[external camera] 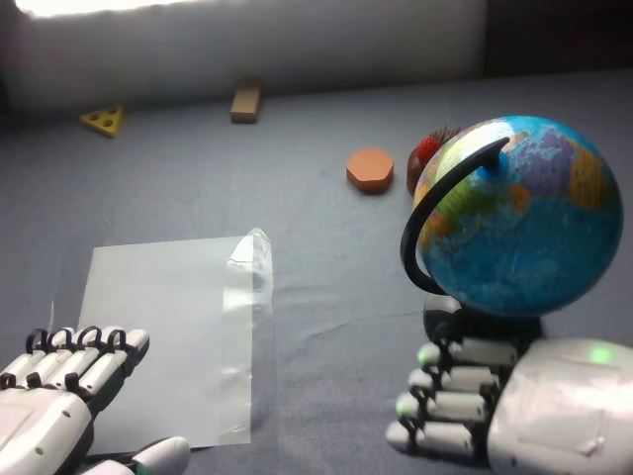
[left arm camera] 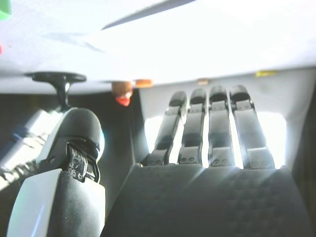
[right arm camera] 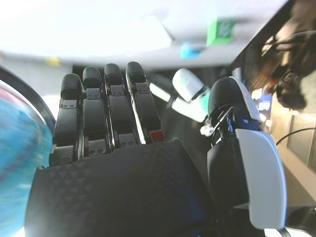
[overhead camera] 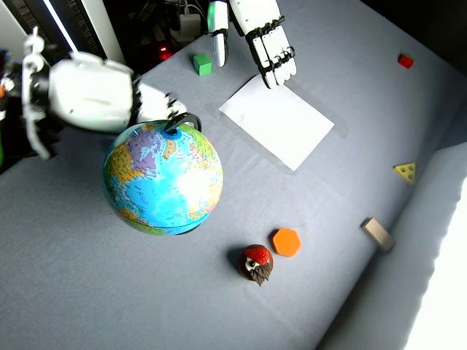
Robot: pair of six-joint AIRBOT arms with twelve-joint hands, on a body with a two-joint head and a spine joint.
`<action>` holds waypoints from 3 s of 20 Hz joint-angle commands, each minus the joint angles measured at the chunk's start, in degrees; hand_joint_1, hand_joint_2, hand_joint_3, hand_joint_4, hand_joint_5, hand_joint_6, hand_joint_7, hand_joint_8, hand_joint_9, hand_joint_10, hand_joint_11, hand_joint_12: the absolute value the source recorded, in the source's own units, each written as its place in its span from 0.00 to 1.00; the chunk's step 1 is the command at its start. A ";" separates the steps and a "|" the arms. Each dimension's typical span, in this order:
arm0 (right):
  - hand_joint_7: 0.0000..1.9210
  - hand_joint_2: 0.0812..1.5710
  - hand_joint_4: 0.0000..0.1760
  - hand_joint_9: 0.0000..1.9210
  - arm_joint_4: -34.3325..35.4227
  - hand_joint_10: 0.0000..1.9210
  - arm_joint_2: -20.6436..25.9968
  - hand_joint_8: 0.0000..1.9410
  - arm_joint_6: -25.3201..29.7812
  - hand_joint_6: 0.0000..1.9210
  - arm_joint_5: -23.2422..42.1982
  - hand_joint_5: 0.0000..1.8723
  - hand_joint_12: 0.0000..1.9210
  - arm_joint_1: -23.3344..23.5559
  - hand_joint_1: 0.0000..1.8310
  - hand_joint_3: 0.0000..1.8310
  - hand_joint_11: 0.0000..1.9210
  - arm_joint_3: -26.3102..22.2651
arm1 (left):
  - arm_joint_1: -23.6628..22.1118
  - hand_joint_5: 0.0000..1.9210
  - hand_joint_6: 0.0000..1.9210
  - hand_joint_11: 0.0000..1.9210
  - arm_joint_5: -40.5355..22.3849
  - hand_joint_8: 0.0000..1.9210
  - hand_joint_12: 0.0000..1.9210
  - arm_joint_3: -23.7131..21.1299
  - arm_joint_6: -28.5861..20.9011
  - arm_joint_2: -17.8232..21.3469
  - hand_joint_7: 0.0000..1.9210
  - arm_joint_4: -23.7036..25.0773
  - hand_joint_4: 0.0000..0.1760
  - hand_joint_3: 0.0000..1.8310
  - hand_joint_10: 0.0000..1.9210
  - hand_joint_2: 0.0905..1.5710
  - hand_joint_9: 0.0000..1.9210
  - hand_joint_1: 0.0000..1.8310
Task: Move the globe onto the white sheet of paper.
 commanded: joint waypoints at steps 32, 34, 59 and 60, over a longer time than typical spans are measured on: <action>0.01 0.75 0.00 0.00 -10.43 0.00 5.90 0.00 16.77 0.00 6.97 0.03 0.00 0.26 0.00 0.00 0.00 14.70 | -1.55 0.00 0.00 0.00 -2.32 0.00 0.00 1.26 -0.88 -0.61 0.00 2.01 0.00 0.01 0.00 0.77 0.00 0.00; 0.01 0.75 0.00 0.00 -10.43 0.00 3.96 0.00 15.51 0.00 8.14 0.03 0.00 1.60 0.00 0.00 0.00 18.43 | -1.57 0.00 0.00 0.00 -2.32 0.00 0.00 1.17 -0.97 -0.47 0.00 1.85 0.00 0.01 0.00 0.77 0.00 0.00; 0.00 0.75 0.00 0.00 32.28 0.00 -0.44 0.00 -30.80 0.00 29.97 0.02 0.00 10.75 0.00 0.00 0.00 25.78 | -1.05 0.00 0.00 0.00 -2.32 0.00 0.00 -0.24 -1.66 0.99 0.00 2.21 0.00 0.01 0.00 0.79 0.00 0.00; 0.00 0.75 0.00 0.00 32.28 0.00 -0.24 0.00 -30.94 0.00 30.00 0.03 0.00 10.74 0.00 0.00 0.00 25.78 | -1.03 0.00 0.00 0.00 -2.32 0.00 0.00 -0.34 -1.66 0.99 0.00 2.16 0.00 0.01 0.00 0.79 0.00 0.00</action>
